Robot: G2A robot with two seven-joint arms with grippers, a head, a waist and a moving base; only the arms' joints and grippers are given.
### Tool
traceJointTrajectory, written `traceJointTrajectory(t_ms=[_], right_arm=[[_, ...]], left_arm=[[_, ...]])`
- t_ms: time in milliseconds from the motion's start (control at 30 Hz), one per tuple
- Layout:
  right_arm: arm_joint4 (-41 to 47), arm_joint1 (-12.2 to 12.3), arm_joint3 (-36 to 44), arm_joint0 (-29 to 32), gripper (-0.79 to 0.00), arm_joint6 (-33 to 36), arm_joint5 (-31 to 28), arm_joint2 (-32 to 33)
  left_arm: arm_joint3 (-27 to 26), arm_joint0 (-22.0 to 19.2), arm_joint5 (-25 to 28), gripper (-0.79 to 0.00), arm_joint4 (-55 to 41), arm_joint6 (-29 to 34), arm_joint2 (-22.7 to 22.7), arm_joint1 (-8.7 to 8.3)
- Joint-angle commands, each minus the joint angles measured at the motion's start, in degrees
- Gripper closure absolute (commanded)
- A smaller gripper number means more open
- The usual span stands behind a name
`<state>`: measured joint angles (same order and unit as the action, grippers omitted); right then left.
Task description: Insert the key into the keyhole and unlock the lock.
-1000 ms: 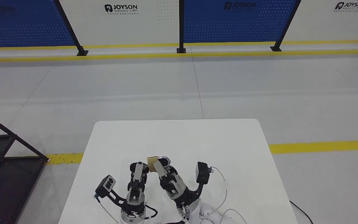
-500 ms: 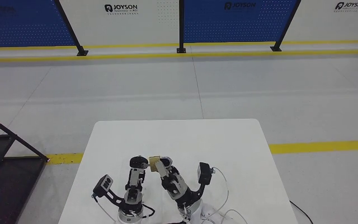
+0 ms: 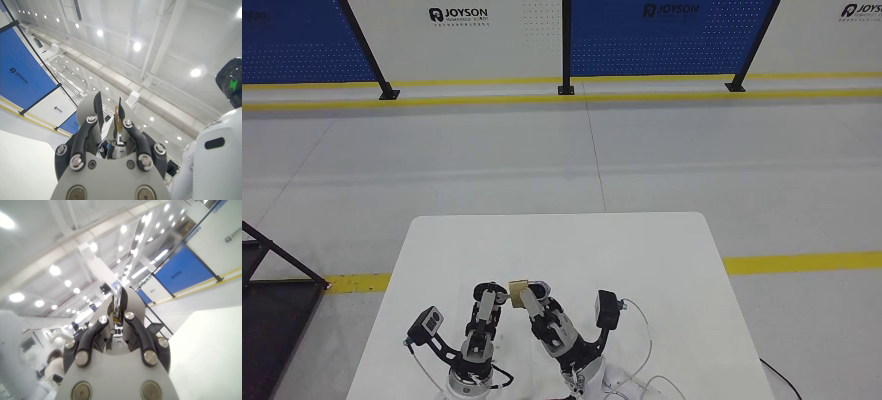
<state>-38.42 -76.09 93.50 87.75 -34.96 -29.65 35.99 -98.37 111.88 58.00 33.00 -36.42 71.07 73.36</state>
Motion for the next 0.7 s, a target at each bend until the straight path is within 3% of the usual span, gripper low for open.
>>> traceJointTrajectory(t_ms=[0, 667], right_arm=[[0.0, 0.0, 0.1, 0.1, 0.0, 0.2, 0.1, 0.0], [0.7, -0.2, 0.2, 0.5, 0.0, 0.0, 0.5, 0.6]], left_arm=[[0.0, -0.1, 0.0, -0.212, 0.0, 0.0, -0.1, -0.24], [1.0, -0.9, 0.0, -0.132, 2.5, -3.3, -2.0, -1.94]])
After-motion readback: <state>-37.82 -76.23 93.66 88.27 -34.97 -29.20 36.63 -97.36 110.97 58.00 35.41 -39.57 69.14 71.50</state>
